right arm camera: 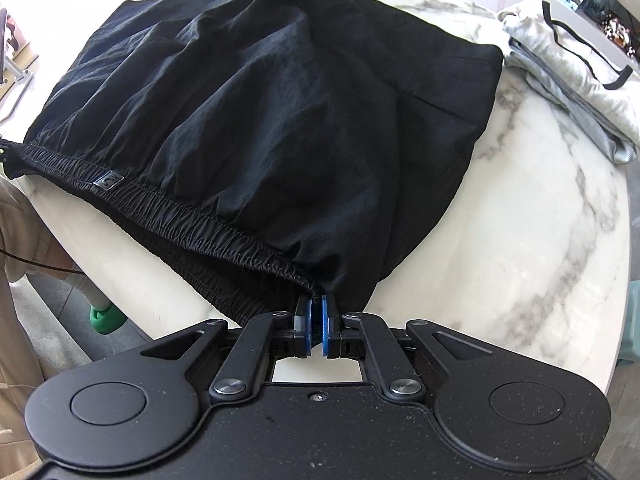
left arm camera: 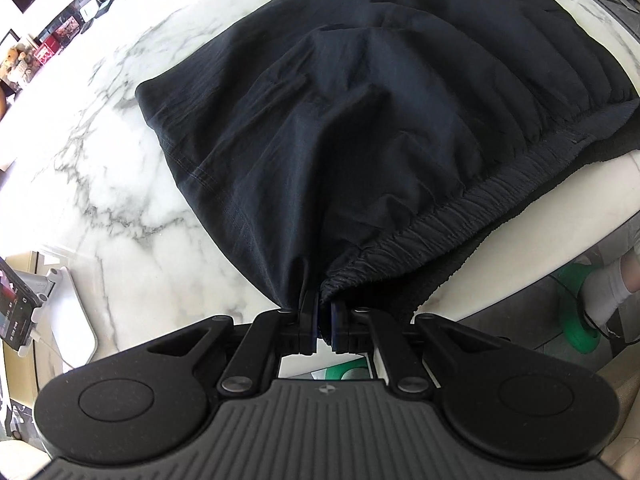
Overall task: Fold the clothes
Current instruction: 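Lay the garment flat on the table, holding the waistband with both grippers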
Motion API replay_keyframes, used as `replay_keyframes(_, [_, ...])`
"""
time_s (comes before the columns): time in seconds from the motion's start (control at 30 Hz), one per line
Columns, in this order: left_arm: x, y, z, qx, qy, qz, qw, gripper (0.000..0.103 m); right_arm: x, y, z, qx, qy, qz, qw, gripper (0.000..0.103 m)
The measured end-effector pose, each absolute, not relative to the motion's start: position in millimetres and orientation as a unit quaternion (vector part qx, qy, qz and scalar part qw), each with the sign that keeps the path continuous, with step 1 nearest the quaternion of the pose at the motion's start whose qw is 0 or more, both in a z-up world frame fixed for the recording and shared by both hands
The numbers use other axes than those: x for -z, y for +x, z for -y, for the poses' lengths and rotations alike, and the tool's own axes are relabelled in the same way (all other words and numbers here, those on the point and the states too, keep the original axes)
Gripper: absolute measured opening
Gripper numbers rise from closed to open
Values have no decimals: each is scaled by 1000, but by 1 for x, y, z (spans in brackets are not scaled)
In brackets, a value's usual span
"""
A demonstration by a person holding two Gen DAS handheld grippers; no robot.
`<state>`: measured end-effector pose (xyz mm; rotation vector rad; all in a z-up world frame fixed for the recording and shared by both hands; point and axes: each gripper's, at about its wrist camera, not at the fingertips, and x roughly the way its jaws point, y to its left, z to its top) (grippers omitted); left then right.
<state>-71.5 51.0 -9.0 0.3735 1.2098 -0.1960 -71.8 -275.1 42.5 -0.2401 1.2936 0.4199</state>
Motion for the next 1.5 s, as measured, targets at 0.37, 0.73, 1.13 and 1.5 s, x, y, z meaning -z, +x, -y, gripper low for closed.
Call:
replay_keyframes(0.37, [-32, -89, -59, 129, 124, -538, 824, 44, -69, -88, 272, -226, -105, -587, 770, 30])
replay_keyframes(0.73, [-36, -66, -49, 125, 114, -522, 836, 29, -84, -78, 267, -196, -57, -561, 802, 18])
replay_keyframes(1.13, [0, -64, -41, 136, 138, -561, 805, 25, -39, -66, 264, -183, -51, -603, 775, 13])
replay_keyframes(1.5, [2, -68, -30, 137, 129, -563, 804, 22, -32, -32, 264, -184, -69, -566, 801, 5])
